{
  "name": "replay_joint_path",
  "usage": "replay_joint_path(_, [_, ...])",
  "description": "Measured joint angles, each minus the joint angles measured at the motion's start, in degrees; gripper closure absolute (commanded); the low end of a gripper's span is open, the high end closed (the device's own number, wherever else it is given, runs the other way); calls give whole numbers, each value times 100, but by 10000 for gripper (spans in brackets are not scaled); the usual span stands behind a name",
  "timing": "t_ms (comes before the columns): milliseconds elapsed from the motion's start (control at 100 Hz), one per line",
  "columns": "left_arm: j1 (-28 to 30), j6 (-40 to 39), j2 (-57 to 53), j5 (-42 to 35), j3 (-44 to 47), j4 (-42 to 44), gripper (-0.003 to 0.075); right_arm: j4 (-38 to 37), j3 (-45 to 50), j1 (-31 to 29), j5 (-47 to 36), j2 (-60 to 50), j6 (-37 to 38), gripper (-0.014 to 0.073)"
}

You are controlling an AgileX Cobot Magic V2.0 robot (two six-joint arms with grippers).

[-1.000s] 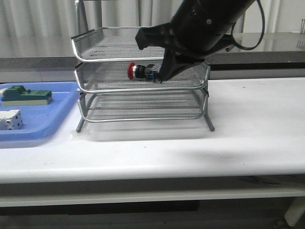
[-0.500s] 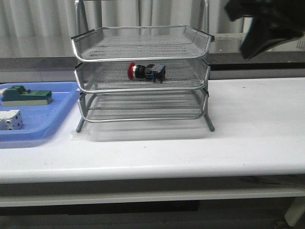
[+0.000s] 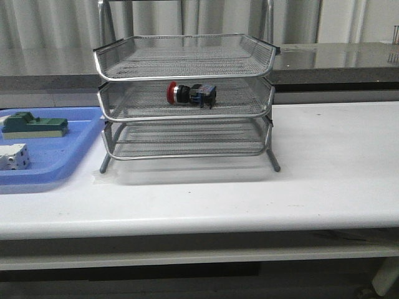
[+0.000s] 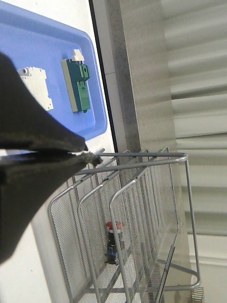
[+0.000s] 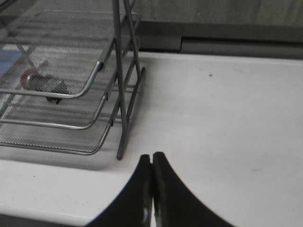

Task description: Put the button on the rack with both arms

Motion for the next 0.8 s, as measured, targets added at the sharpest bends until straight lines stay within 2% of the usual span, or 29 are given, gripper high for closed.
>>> replay_joint_path(400, [0,0,0,0,0,0,741,-36,798,-87,11,-1966,0,650])
replay_joint_path(800, [0,0,0,0,0,0,741,-36,798,-87,35,-2154,0,650])
